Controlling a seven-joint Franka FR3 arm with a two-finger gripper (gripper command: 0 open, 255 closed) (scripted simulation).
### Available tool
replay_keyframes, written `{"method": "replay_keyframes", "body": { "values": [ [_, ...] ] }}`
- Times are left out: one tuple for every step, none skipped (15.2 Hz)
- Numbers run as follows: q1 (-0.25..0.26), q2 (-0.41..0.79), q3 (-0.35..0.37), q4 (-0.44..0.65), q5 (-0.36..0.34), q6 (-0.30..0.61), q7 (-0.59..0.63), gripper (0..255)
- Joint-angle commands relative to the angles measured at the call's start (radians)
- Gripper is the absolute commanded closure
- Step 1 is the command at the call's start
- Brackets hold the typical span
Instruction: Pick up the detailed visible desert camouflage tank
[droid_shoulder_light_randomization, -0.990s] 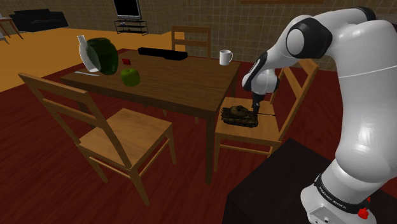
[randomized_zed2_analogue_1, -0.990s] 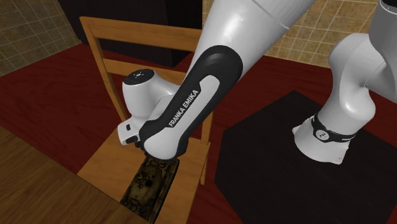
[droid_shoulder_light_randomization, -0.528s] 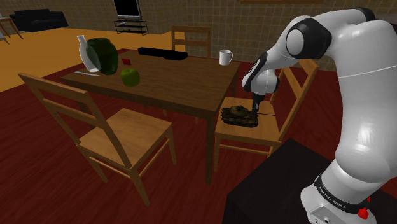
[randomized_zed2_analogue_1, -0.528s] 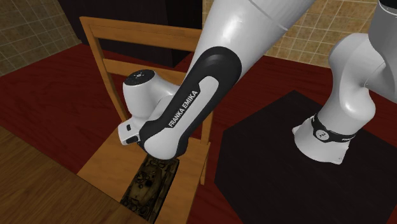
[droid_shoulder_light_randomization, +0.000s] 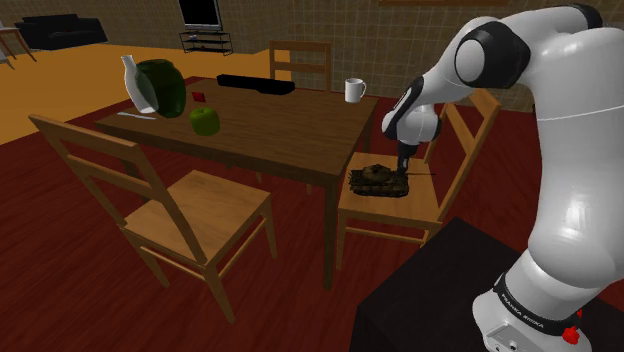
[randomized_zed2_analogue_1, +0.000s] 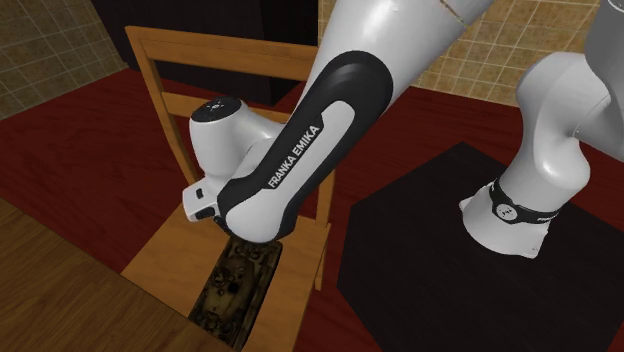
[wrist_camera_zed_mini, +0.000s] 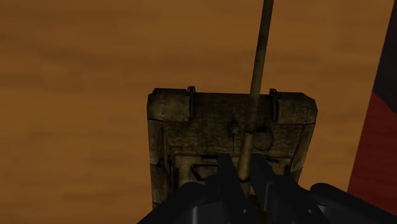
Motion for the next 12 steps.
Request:
{"method": "replay_keyframes", "body": {
  "values": [
    [0.010,-0.022,-0.012,-0.001,-0.014,-0.020,0.012,255],
    [0.014,-0.034,-0.018,-0.003,-0.020,-0.028,0.017,255],
    [0.018,-0.045,-0.024,-0.005,-0.027,-0.037,0.022,255],
    [0.023,-0.056,-0.030,-0.007,-0.034,-0.047,0.027,255],
    [0.027,-0.067,-0.035,-0.008,-0.041,-0.056,0.032,255],
    [0.031,-0.078,-0.040,-0.009,-0.048,-0.065,0.037,255],
    [0.035,-0.089,-0.046,-0.010,-0.055,-0.074,0.042,255],
    [0.039,-0.100,-0.051,-0.011,-0.062,-0.084,0.047,255],
    [0.042,-0.111,-0.056,-0.012,-0.069,-0.093,0.052,255],
    [0.046,-0.121,-0.061,-0.012,-0.077,-0.103,0.057,255],
    [0.047,-0.123,-0.062,-0.013,-0.078,-0.104,0.058,255],
    [0.046,-0.123,-0.062,-0.012,-0.078,-0.104,0.058,255]
  ]
}}
